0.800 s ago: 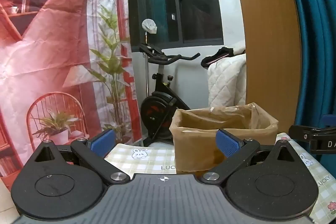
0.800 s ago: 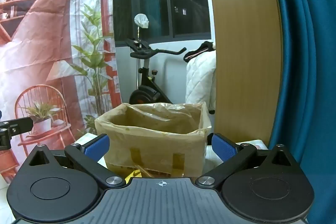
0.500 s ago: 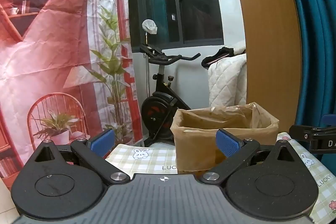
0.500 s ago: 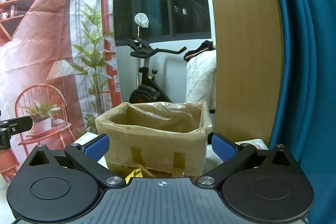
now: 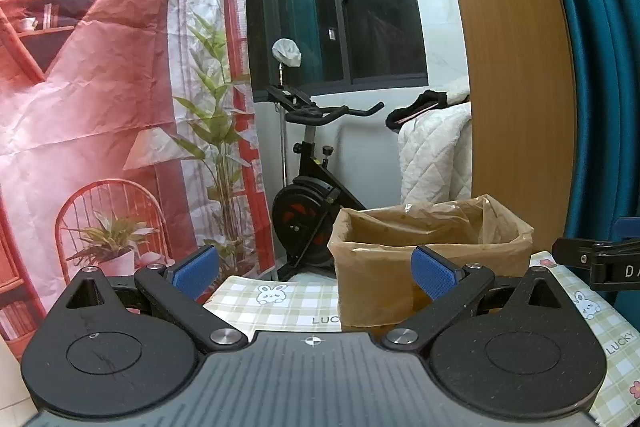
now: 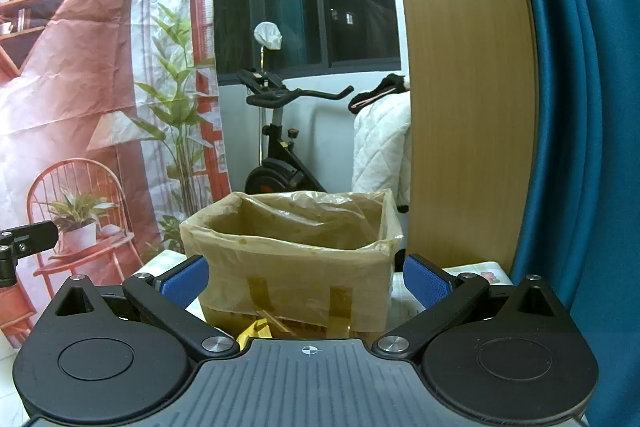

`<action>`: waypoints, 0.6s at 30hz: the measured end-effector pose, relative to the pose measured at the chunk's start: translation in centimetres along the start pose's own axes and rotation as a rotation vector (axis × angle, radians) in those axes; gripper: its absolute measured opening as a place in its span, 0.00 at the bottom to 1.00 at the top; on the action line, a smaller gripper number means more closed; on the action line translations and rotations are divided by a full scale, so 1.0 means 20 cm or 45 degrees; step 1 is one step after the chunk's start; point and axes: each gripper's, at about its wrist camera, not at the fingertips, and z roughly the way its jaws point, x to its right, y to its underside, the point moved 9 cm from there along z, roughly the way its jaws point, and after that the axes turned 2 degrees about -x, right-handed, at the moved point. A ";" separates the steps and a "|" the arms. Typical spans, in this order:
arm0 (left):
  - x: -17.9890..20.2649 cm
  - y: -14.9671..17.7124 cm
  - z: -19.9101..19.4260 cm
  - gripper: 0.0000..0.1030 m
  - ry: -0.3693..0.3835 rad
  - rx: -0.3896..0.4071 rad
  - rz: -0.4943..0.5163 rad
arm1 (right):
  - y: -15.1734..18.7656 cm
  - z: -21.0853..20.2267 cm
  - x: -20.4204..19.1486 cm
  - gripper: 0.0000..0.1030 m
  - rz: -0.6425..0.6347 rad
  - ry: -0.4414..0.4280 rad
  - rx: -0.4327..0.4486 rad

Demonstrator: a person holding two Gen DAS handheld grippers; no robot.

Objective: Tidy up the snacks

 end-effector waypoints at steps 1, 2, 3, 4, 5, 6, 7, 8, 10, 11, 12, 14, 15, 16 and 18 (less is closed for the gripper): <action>0.00 0.00 0.00 1.00 0.000 0.001 -0.001 | 0.00 0.00 0.00 1.00 0.000 0.001 -0.001; 0.00 0.00 0.00 1.00 0.000 0.000 -0.001 | 0.00 0.00 0.00 1.00 0.001 0.000 -0.003; 0.00 0.00 0.00 1.00 0.001 0.001 -0.001 | -0.04 0.00 0.00 1.00 0.000 -0.001 -0.004; 0.00 0.00 0.00 1.00 0.000 0.001 -0.001 | -0.04 0.01 0.00 1.00 0.000 -0.001 -0.004; 0.00 0.00 0.00 1.00 0.000 0.001 0.000 | -0.04 0.01 0.00 1.00 0.000 0.000 -0.005; -0.01 0.00 0.00 1.00 0.000 0.001 -0.001 | -0.04 0.01 0.00 1.00 0.000 0.000 -0.004; -0.01 0.00 0.00 1.00 -0.002 0.002 -0.001 | -0.04 0.01 0.00 1.00 0.001 0.000 -0.006; -0.01 0.00 0.00 1.00 -0.001 0.002 -0.001 | -0.04 0.01 0.00 1.00 0.001 0.000 -0.006; -0.01 0.00 0.00 1.00 -0.001 0.002 -0.001 | -0.04 0.01 0.00 1.00 0.000 0.001 -0.006; -0.01 0.00 0.00 1.00 -0.001 0.002 -0.001 | -0.04 0.01 0.00 1.00 0.001 0.000 -0.006; -0.01 0.00 0.00 1.00 -0.001 0.002 0.000 | -0.04 0.01 0.00 1.00 0.001 0.000 -0.006; -0.01 0.00 0.00 1.00 -0.001 0.002 0.000 | -0.04 0.01 0.00 1.00 0.001 0.000 -0.006; -0.01 0.00 0.00 1.00 0.000 0.002 0.000 | -0.04 0.01 0.00 1.00 0.001 0.000 -0.007; -0.01 0.00 0.00 1.00 -0.001 0.001 0.000 | -0.04 0.01 0.00 1.00 0.001 0.001 -0.007; -0.01 0.00 0.00 1.00 0.000 0.002 0.000 | -0.04 0.01 0.00 1.00 0.001 0.000 -0.007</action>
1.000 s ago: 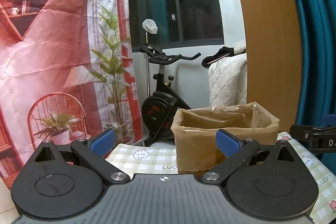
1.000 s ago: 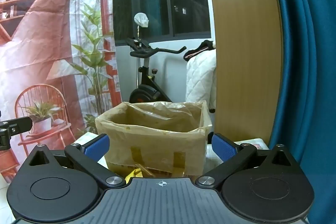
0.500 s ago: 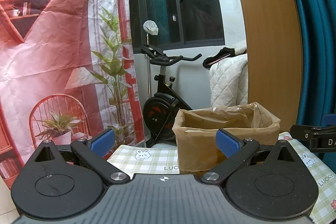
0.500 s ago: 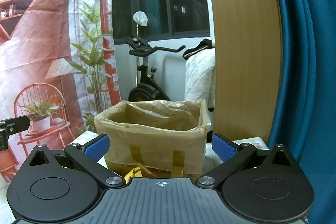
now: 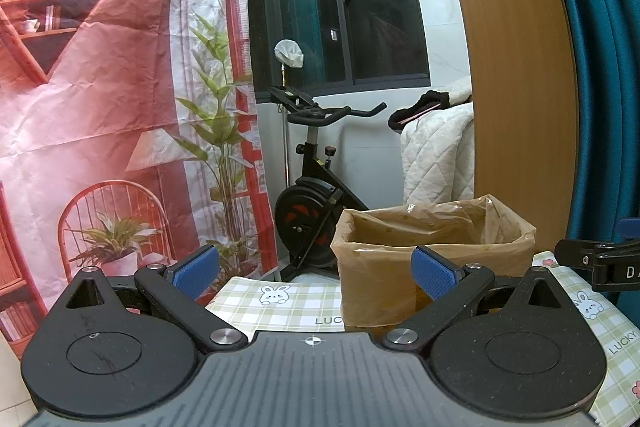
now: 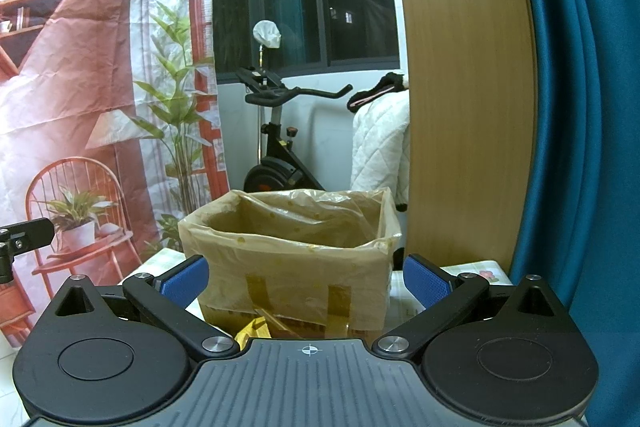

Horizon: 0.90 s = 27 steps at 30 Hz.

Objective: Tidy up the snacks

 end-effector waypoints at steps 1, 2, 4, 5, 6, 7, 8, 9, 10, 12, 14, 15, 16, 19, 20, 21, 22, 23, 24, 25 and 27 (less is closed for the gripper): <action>0.00 0.00 0.00 1.00 0.000 0.000 0.000 | 0.00 0.00 0.00 1.00 0.001 0.000 -0.001; 0.00 0.00 0.00 1.00 -0.001 0.000 0.000 | 0.00 0.00 0.00 1.00 0.001 0.000 0.000; 0.00 0.00 0.00 1.00 0.000 0.000 0.000 | 0.00 0.00 0.00 1.00 0.000 0.000 -0.001; 0.00 0.00 0.00 1.00 0.000 -0.001 0.000 | 0.00 0.00 0.00 1.00 0.000 0.000 -0.001; 0.00 0.00 0.00 1.00 0.000 0.000 0.000 | 0.00 0.00 0.00 1.00 0.000 0.000 -0.001; 0.00 0.00 0.00 1.00 0.000 0.000 -0.001 | -0.01 0.00 0.00 1.00 0.000 0.000 -0.002; 0.00 0.00 0.00 1.00 -0.001 0.000 0.000 | 0.00 0.00 0.00 1.00 0.000 0.000 -0.002; 0.00 0.00 0.00 1.00 0.000 0.000 0.001 | -0.01 0.00 0.00 1.00 0.000 0.000 -0.002; 0.00 0.00 0.00 1.00 0.001 0.000 0.000 | 0.00 0.00 0.00 1.00 0.000 0.000 -0.003; 0.00 0.00 0.00 1.00 -0.001 0.000 0.001 | -0.01 0.00 0.00 1.00 0.000 0.000 -0.003; 0.00 0.01 0.00 1.00 -0.001 -0.001 -0.001 | -0.01 0.00 0.00 1.00 -0.001 0.000 -0.003; 0.00 0.00 0.00 1.00 -0.001 -0.001 -0.001 | -0.01 0.00 0.00 1.00 0.000 0.000 -0.003; -0.01 0.00 0.00 1.00 -0.002 -0.001 -0.001 | -0.01 0.00 0.00 1.00 0.000 0.000 -0.003; -0.01 0.00 0.00 1.00 -0.002 0.000 -0.003 | -0.01 0.00 0.00 1.00 -0.001 0.001 -0.004; -0.01 0.00 0.00 1.00 -0.003 -0.001 -0.003 | -0.01 0.00 0.00 1.00 -0.001 0.001 -0.004; -0.01 0.01 0.00 1.00 -0.004 -0.001 -0.003 | -0.01 0.00 0.00 1.00 -0.001 0.001 -0.005; -0.02 0.01 -0.01 1.00 -0.004 -0.001 -0.003 | -0.01 0.01 0.00 1.00 -0.001 0.001 -0.004; -0.02 0.01 0.00 1.00 -0.005 -0.002 -0.003 | -0.01 0.01 0.00 1.00 -0.001 0.001 -0.004; -0.02 0.01 0.00 1.00 -0.005 -0.002 -0.003 | -0.01 0.01 0.00 1.00 -0.001 0.002 -0.005; -0.02 0.01 0.00 1.00 -0.004 -0.002 -0.003 | -0.01 0.01 0.00 1.00 -0.001 0.002 -0.005; -0.02 0.01 0.00 1.00 -0.005 -0.002 -0.003 | -0.01 0.01 0.00 1.00 -0.002 0.001 -0.005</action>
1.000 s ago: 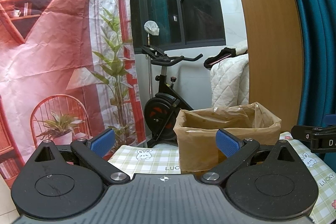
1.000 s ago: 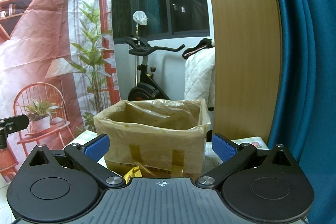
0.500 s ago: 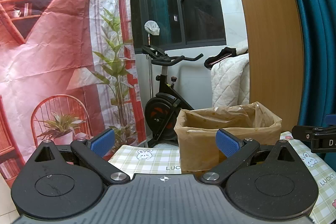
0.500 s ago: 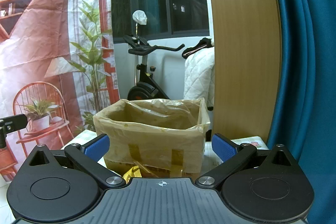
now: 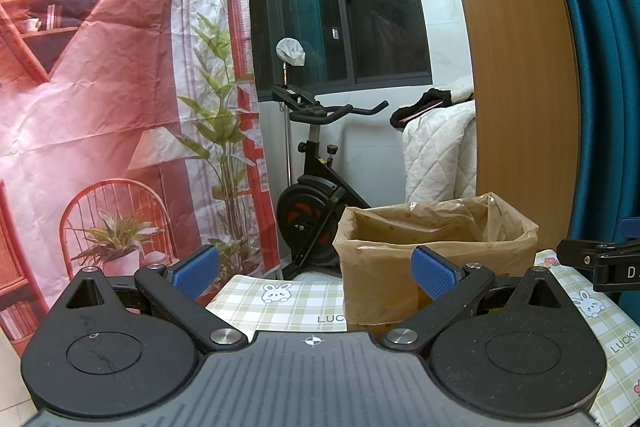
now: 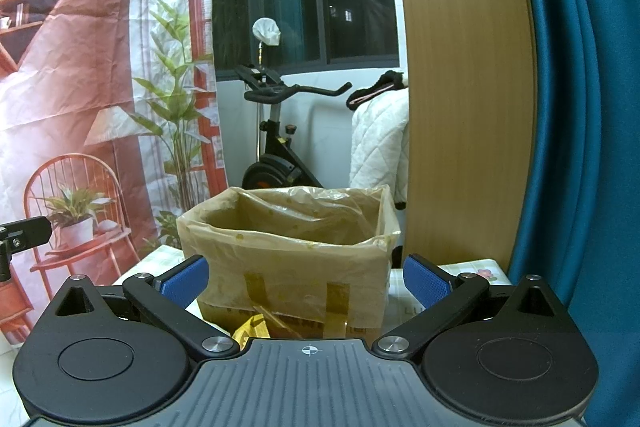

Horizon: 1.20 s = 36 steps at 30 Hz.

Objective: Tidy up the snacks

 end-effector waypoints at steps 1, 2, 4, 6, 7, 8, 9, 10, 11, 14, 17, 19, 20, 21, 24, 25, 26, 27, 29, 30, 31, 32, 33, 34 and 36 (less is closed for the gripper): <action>0.00 0.00 0.00 1.00 -0.001 0.000 0.000 | 0.00 0.00 0.00 1.00 0.000 0.000 0.000; -0.01 0.00 0.00 1.00 -0.001 0.000 -0.001 | 0.00 0.00 0.00 1.00 0.000 0.001 0.000; -0.01 0.00 0.00 1.00 -0.004 0.000 -0.001 | 0.00 0.00 0.00 1.00 0.000 0.000 -0.001; -0.01 0.00 0.00 1.00 -0.005 0.000 -0.001 | 0.00 0.01 0.00 1.00 -0.001 0.000 -0.001; -0.01 0.00 0.00 1.00 -0.004 0.000 -0.001 | 0.00 0.00 0.00 1.00 -0.001 0.001 -0.001; -0.02 0.00 0.00 1.00 -0.004 0.000 -0.001 | 0.00 0.00 0.00 1.00 -0.001 0.001 -0.001; -0.01 0.00 0.00 1.00 -0.005 0.000 -0.001 | 0.00 0.00 0.00 1.00 -0.001 0.001 -0.002; -0.01 0.00 0.00 1.00 -0.005 0.000 -0.001 | 0.00 0.00 0.00 1.00 -0.001 0.001 -0.002; -0.01 0.00 0.00 1.00 -0.004 0.000 -0.001 | 0.00 0.01 0.00 1.00 -0.001 0.000 -0.002; -0.02 0.00 0.00 1.00 -0.005 0.000 0.000 | -0.01 0.01 0.00 1.00 -0.002 0.001 -0.002; -0.02 0.00 0.00 1.00 -0.009 -0.003 0.000 | 0.00 0.01 0.00 1.00 -0.002 0.001 -0.004; -0.01 0.01 0.01 1.00 -0.013 -0.005 0.001 | -0.01 0.00 0.00 1.00 -0.002 0.002 -0.004; -0.02 0.01 0.01 1.00 -0.015 -0.008 0.002 | -0.01 0.01 0.00 1.00 -0.002 0.002 -0.004; -0.02 0.01 0.01 1.00 -0.019 -0.011 0.003 | -0.01 0.00 0.00 1.00 -0.002 0.002 -0.004; -0.03 0.03 0.04 1.00 -0.024 -0.021 -0.001 | -0.01 0.01 0.00 1.00 0.006 -0.006 0.001; -0.03 0.05 0.04 1.00 -0.022 -0.023 -0.001 | 0.00 0.02 0.00 1.00 0.014 -0.011 0.002; -0.04 0.05 0.05 1.00 -0.022 -0.024 -0.001 | 0.03 0.04 0.01 1.00 0.024 -0.017 0.003; -0.04 0.07 0.07 1.00 -0.025 -0.025 -0.001 | 0.05 0.06 0.01 1.00 0.027 -0.019 0.002; -0.07 0.10 0.10 1.00 -0.040 -0.018 -0.006 | 0.12 0.12 0.03 1.00 0.055 -0.031 -0.008; -0.08 0.12 0.11 1.00 -0.048 -0.012 -0.013 | 0.13 0.13 0.03 1.00 0.054 -0.026 0.004; -0.09 0.14 0.13 1.00 -0.052 -0.003 -0.026 | 0.14 0.14 0.03 1.00 0.054 -0.024 0.005; -0.10 0.16 0.14 1.00 -0.053 0.003 -0.044 | 0.18 0.17 0.04 1.00 0.051 -0.014 0.007; -0.11 0.19 0.16 1.00 -0.049 0.002 -0.071 | 0.22 0.21 0.04 1.00 0.047 -0.028 -0.010; -0.13 0.21 0.18 1.00 -0.040 -0.004 -0.103 | 0.24 0.23 0.03 1.00 0.045 -0.036 -0.018; -0.15 0.27 0.23 1.00 -0.011 -0.028 -0.165 | 0.31 0.29 -0.01 1.00 0.034 -0.058 -0.041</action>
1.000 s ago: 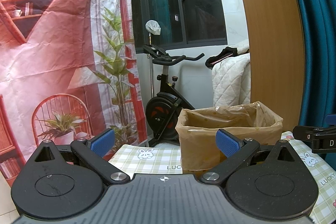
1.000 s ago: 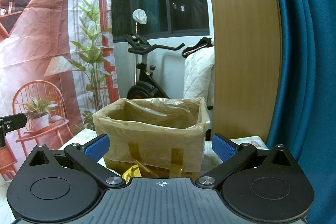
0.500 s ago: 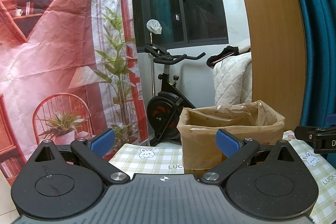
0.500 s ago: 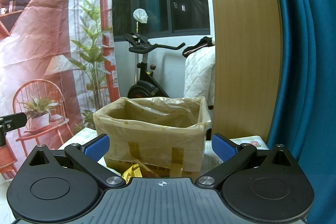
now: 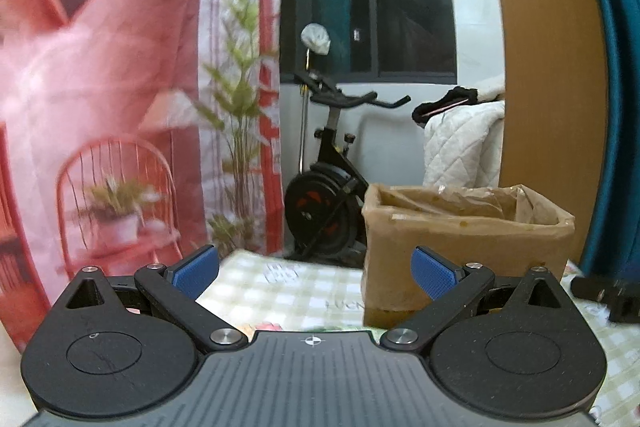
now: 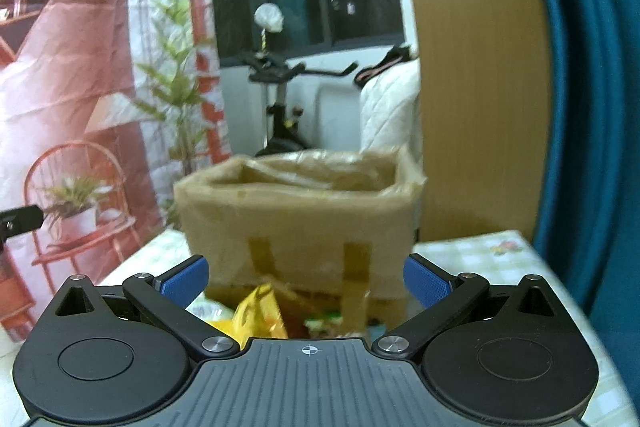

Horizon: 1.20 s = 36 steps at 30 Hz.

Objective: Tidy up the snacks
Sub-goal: 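Grasp the yellow snack bag with the right gripper while the left gripper approaches the green bag, then grasp the green snack bag with the left gripper while the right gripper holds the yellow bag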

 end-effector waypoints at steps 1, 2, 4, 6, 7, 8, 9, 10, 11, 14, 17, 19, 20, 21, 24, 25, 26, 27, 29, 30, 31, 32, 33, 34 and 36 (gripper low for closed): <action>-0.01 0.02 0.02 1.00 0.019 -0.008 -0.021 | 0.03 0.03 -0.02 1.00 -0.024 -0.008 -0.002; -0.03 0.05 0.04 1.00 0.037 -0.015 -0.039 | 0.06 0.06 -0.04 1.00 -0.063 -0.006 -0.006; -0.05 0.10 0.09 1.00 0.042 -0.048 -0.068 | 0.13 0.12 -0.08 1.00 -0.133 -0.019 -0.056; -0.07 0.15 0.14 1.00 0.017 -0.091 -0.070 | 0.18 0.18 -0.14 1.00 -0.177 -0.068 -0.099; -0.08 0.18 0.17 1.00 0.009 -0.110 -0.067 | 0.22 0.20 -0.16 1.00 -0.195 -0.089 -0.126; -0.08 0.20 0.19 1.00 0.003 -0.126 -0.062 | 0.24 0.22 -0.18 1.00 -0.208 -0.108 -0.149; -0.08 0.22 0.20 1.00 0.001 -0.138 -0.057 | 0.26 0.24 -0.21 1.00 -0.221 -0.132 -0.166; -0.09 0.24 0.22 1.00 -0.001 -0.151 -0.051 | 0.28 0.26 -0.24 1.00 -0.234 -0.155 -0.177; -0.09 0.25 0.24 1.00 -0.005 -0.162 -0.044 | 0.29 0.27 -0.27 1.00 -0.252 -0.174 -0.186; -0.10 0.28 0.27 1.00 -0.026 -0.177 -0.016 | 0.32 0.30 -0.34 1.00 -0.314 -0.204 -0.200; -0.10 0.29 0.28 1.00 -0.021 -0.178 0.000 | 0.33 0.35 -0.39 1.00 -0.369 -0.204 -0.215; -0.10 0.31 0.30 1.00 0.008 -0.194 -0.015 | 0.34 0.37 -0.41 1.00 -0.387 -0.217 -0.226; -0.10 0.32 0.31 1.00 0.022 -0.203 -0.023 | 0.35 0.36 -0.42 1.00 -0.395 -0.229 -0.225; -0.10 0.34 0.31 1.00 0.035 -0.213 -0.030 | 0.35 0.37 -0.43 1.00 -0.405 -0.235 -0.223; -0.10 0.37 0.33 1.00 0.053 -0.236 -0.041 | 0.40 0.38 -0.47 1.00 -0.461 -0.249 -0.230; -0.09 0.38 0.34 1.00 0.058 -0.243 -0.040 | 0.42 0.38 -0.48 1.00 -0.493 -0.239 -0.236; -0.09 0.39 0.35 1.00 0.063 -0.250 -0.039 | 0.43 0.39 -0.48 1.00 -0.522 -0.224 -0.242; -0.08 0.41 0.35 1.00 0.073 -0.258 -0.038 | 0.45 0.39 -0.49 1.00 -0.543 -0.212 -0.244; -0.07 0.43 0.35 0.99 0.097 -0.264 -0.030 | 0.47 0.40 -0.50 1.00 -0.565 -0.191 -0.247; -0.06 0.44 0.35 0.99 0.111 -0.264 -0.024 | 0.48 0.42 -0.49 1.00 -0.567 -0.183 -0.254; -0.05 0.44 0.35 0.99 0.125 -0.266 -0.019 | 0.48 0.43 -0.49 0.99 -0.563 -0.179 -0.267; -0.05 0.45 0.35 0.99 0.136 -0.269 -0.017 | 0.48 0.43 -0.48 0.99 -0.553 -0.179 -0.276; -0.04 0.46 0.35 0.99 0.147 -0.275 -0.020 | 0.48 0.44 -0.48 0.98 -0.548 -0.178 -0.286; -0.05 0.47 0.35 0.99 0.157 -0.281 -0.026 | 0.47 0.45 -0.47 0.94 -0.539 -0.185 -0.288; -0.05 0.49 0.35 0.94 0.179 -0.300 -0.048 | 0.45 0.44 -0.45 0.90 -0.506 -0.197 -0.270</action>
